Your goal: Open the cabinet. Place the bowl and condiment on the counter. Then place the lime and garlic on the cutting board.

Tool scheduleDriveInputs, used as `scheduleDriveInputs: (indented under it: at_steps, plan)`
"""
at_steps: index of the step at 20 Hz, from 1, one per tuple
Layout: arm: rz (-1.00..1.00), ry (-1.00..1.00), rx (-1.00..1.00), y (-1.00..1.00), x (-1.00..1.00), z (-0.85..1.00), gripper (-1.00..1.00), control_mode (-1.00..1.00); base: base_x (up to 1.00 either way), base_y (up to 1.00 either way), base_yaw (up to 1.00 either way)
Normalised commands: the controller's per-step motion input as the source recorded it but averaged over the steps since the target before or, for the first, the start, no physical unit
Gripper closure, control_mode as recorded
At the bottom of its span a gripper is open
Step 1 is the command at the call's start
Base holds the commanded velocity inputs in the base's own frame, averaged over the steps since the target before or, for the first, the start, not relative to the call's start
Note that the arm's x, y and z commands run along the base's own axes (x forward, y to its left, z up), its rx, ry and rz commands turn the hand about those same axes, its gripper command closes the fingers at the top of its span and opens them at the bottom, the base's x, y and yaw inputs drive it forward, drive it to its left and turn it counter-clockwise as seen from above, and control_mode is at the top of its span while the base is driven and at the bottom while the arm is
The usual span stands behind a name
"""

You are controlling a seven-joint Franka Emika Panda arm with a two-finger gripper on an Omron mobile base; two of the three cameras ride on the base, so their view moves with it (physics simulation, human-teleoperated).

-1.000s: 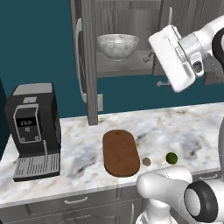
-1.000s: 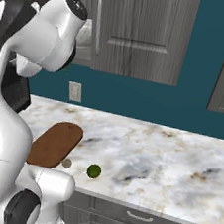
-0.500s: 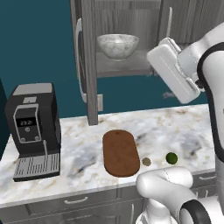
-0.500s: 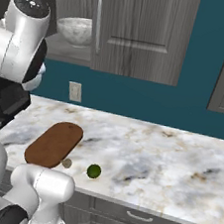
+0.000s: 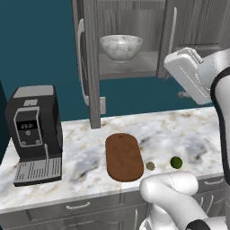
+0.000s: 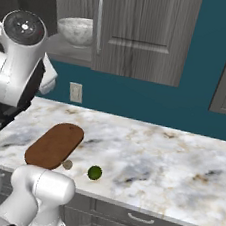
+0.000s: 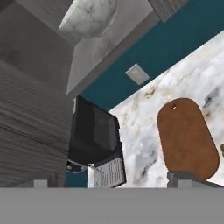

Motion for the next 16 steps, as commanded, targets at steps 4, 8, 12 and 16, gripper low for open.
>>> scheduleDriveInputs:
  at_steps: [4, 8, 12, 16]
  plan:
    - [0.01, -0.26, -0.40, -0.23, 0.00, -0.02, -1.00, -1.00, 0.00, 0.00, 0.00]
    - [0.00, -0.21, -0.51, -0.12, 0.00, 0.00, -1.00, -1.00, 0.00, 0.00, 0.00]
    - [0.00, -0.15, -0.37, -0.21, 0.10, 0.00, -1.00, -1.00, 0.00, 0.00, 0.00]
    - [0.00, -0.09, -0.15, -0.28, 0.27, 0.00, -1.00, -1.00, 0.00, 0.00, 0.00]
